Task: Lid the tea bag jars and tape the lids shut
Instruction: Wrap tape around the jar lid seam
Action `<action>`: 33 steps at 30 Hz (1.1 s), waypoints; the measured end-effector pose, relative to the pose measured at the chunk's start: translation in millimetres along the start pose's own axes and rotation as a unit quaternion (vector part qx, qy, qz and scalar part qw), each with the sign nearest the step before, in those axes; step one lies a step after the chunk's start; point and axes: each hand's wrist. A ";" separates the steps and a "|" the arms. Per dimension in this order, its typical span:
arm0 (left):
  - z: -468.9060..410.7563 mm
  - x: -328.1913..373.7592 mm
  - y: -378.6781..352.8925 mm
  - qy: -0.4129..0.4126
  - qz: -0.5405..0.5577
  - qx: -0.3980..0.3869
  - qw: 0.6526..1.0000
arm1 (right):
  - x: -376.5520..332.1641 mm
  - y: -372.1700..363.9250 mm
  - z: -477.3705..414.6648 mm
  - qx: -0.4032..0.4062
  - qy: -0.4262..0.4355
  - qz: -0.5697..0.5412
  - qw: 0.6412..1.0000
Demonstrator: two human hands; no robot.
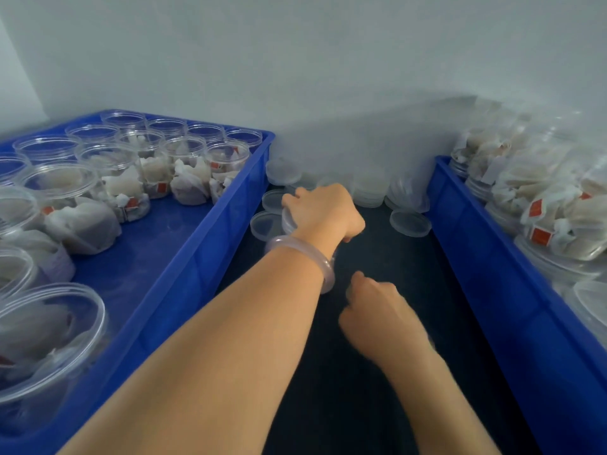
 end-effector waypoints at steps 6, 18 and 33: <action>-8.9 -0.7 -3.2 -0.007 -0.019 -0.033 0.999 | 28.6 -22.2 -49.1 0.046 0.028 0.093 0.994; -13.4 -1.4 -4.1 -0.015 -0.033 -0.039 0.999 | 57.5 14.1 -58.8 0.180 0.134 -0.406 0.886; -13.8 -3.3 -3.4 -0.021 -0.051 -0.058 0.997 | 53.7 28.8 -70.1 0.204 0.266 -0.428 0.840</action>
Point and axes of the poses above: each hand's wrist, its own z-axis away from the middle knuckle, its own y-axis out of the back of the hand, x = y × z, and after that the axes turned 6 degrees about y, right-handed
